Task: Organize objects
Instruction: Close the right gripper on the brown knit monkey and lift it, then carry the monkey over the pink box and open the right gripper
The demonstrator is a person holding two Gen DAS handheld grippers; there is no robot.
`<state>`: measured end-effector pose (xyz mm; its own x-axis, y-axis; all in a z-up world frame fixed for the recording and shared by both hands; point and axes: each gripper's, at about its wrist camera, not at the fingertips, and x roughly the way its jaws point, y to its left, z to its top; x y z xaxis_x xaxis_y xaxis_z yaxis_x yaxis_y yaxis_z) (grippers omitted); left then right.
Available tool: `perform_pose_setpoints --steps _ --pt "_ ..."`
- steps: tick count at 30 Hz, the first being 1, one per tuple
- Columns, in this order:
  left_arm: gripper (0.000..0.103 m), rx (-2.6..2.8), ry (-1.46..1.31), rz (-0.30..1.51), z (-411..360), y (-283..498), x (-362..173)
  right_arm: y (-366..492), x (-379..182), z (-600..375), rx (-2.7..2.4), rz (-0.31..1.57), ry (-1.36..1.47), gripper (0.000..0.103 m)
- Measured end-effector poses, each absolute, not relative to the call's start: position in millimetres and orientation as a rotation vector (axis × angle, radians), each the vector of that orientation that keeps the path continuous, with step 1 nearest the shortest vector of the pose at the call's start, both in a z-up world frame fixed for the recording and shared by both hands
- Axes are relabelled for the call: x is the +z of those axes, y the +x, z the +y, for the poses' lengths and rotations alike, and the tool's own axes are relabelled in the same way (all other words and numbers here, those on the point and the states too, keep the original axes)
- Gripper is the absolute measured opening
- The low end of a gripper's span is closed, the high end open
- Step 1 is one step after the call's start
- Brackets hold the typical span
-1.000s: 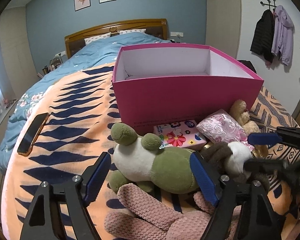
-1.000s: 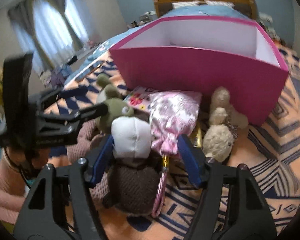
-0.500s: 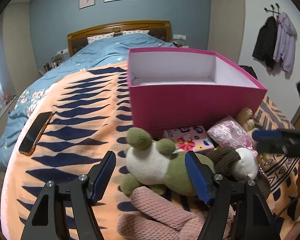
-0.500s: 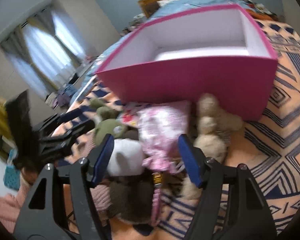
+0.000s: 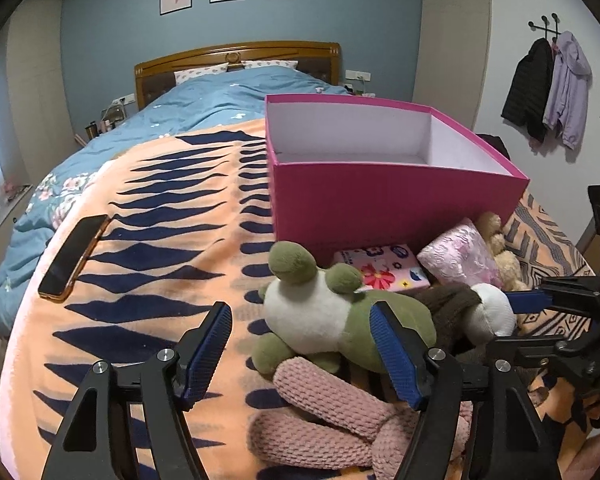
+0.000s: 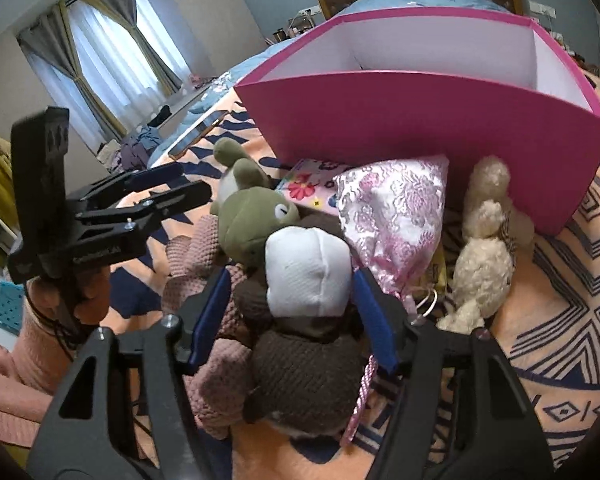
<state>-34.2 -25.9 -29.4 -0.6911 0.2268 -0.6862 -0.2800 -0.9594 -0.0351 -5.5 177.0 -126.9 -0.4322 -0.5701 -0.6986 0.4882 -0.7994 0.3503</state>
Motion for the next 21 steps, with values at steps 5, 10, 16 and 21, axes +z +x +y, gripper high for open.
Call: perform_pose_setpoints --steps 5,10,16,21 --pt "0.073 2.622 -1.02 0.132 -15.4 -25.5 -25.9 -8.0 -134.2 175.7 -2.237 -0.083 1.161 0.048" --pt "0.073 2.567 -0.986 0.155 -3.6 -19.4 -22.1 0.7 -115.6 194.2 -2.244 -0.127 1.082 0.045" --pt "0.073 2.535 -0.847 0.248 13.5 -11.5 0.5 9.1 -69.5 199.5 -2.361 0.09 0.905 0.045" --pt "0.073 2.548 -0.807 0.283 19.3 -18.9 13.2 -4.8 -53.4 185.7 -2.373 0.264 0.827 0.046"
